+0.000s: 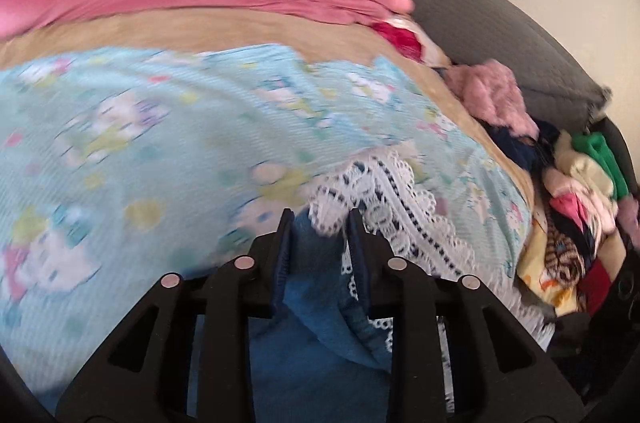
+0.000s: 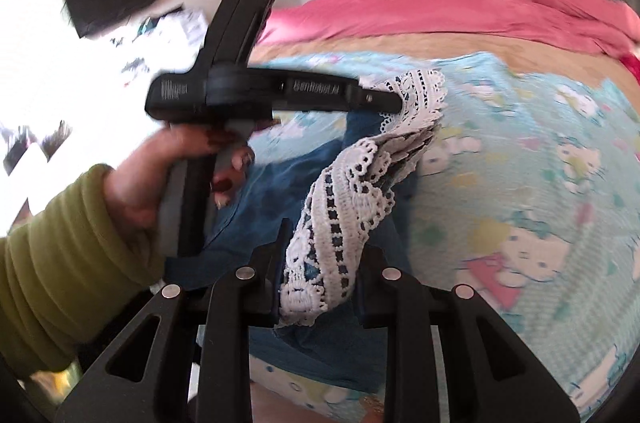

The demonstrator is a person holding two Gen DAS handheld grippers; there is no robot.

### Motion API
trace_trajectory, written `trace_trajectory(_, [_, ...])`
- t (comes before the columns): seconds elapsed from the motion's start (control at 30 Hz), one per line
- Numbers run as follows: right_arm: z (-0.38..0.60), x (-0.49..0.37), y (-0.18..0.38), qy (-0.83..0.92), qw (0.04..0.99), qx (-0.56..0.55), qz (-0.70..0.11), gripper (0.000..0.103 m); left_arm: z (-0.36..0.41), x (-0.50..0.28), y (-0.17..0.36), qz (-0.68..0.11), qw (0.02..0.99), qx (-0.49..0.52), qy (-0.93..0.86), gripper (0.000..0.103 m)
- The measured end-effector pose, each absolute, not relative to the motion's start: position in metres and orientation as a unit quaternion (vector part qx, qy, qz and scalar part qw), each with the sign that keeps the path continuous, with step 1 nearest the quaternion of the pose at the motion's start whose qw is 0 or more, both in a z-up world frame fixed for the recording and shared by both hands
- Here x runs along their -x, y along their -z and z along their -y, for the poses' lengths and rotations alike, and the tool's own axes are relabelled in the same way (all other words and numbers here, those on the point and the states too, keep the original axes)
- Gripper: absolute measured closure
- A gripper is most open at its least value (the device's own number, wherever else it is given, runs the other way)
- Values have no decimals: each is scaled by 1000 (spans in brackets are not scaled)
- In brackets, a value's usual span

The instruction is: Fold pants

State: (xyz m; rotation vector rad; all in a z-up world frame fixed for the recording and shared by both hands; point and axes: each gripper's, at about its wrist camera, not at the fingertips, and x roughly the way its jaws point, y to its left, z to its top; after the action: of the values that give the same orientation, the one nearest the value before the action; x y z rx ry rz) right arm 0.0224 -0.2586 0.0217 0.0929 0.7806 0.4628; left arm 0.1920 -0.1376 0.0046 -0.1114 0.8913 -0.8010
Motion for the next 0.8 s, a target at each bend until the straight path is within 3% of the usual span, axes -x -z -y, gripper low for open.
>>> trace_trajectory(0.23, [177,-13,3,-254,879,92,-392,79,35,-179,0,-410,845,164,301,81])
trace_trajectory(0.37, [138,1,24,-266,866,165,-390,70,-9,-162,8,-413,845,205,270,73])
trace_trajectory(0.4, [134,5,27,-275,863,168,-389,69,-14,-159,10,-415,842,213,271,68])
trace_trajectory(0.5, [131,20,25,-308,856,164,-381,49,-23,-150,16,-419,835,229,274,64])
trace_trajectory(0.67, [173,18,-9,-310,877,113,-348,39,-17,-150,23,-437,829,221,271,57])
trace_trajectory(0.8, [241,-35,-25,-222,905,41,-361,38,-5,-157,32,-460,819,210,271,48])
